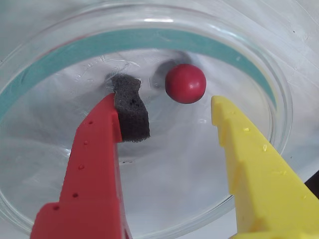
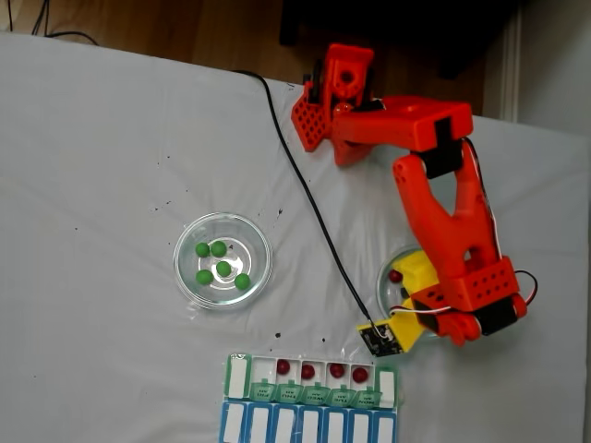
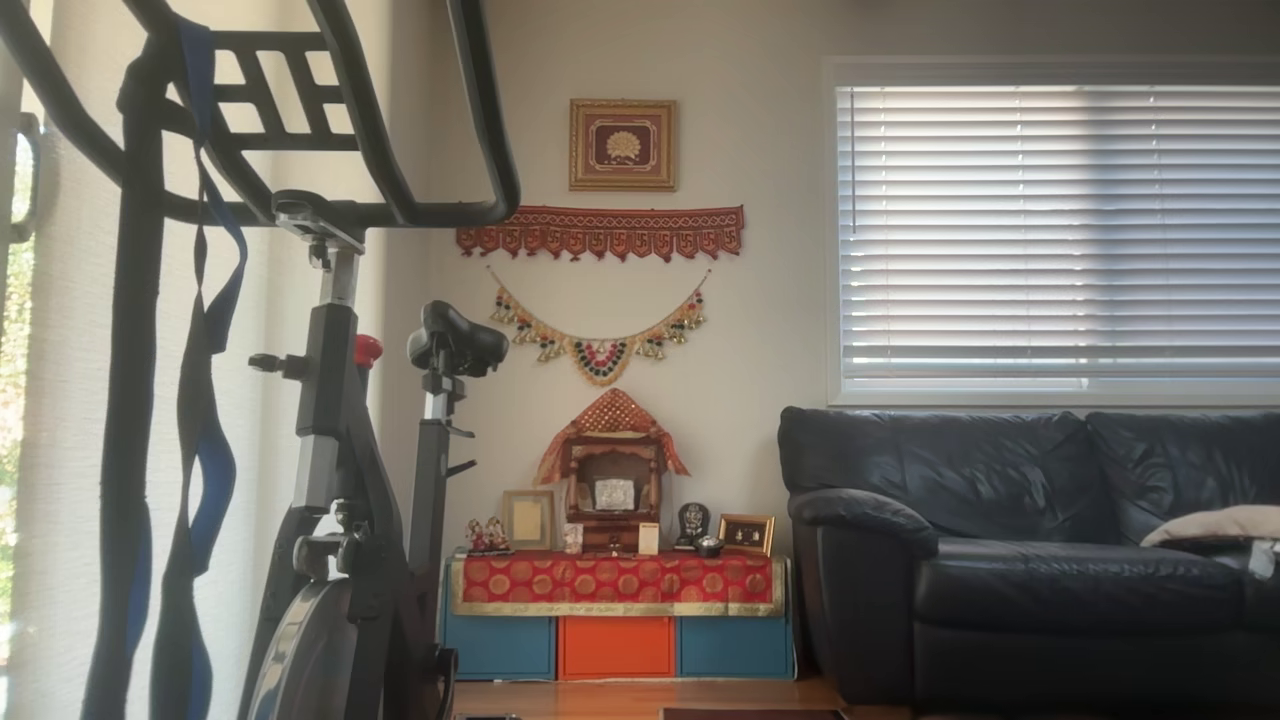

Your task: Sort medicines into box.

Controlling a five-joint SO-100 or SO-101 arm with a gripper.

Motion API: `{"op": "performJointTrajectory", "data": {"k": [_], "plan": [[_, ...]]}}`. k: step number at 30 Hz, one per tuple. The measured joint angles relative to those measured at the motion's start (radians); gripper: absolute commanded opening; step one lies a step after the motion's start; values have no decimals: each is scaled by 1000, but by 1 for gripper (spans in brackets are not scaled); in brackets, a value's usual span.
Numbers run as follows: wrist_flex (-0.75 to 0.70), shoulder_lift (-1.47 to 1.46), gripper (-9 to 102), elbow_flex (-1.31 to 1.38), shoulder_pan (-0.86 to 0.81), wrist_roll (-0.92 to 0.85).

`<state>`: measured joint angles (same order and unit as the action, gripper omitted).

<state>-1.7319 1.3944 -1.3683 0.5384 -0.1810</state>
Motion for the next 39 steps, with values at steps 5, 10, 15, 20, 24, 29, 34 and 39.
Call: {"op": "performJointTrajectory", "data": {"k": [5,10,15,20,24,29,34,39], "plan": [[6,0,23,-2,0,-15],[40,28,24,-37,0,-26],[49,60,24,-57,0,-32],[43,63,24,-58,0,-52],[41,63,25,-58,0,-69],[43,63,25,-58,0,-91],[40,63,25,-58,0,-112],[32,63,25,-58,0,-137]]}}
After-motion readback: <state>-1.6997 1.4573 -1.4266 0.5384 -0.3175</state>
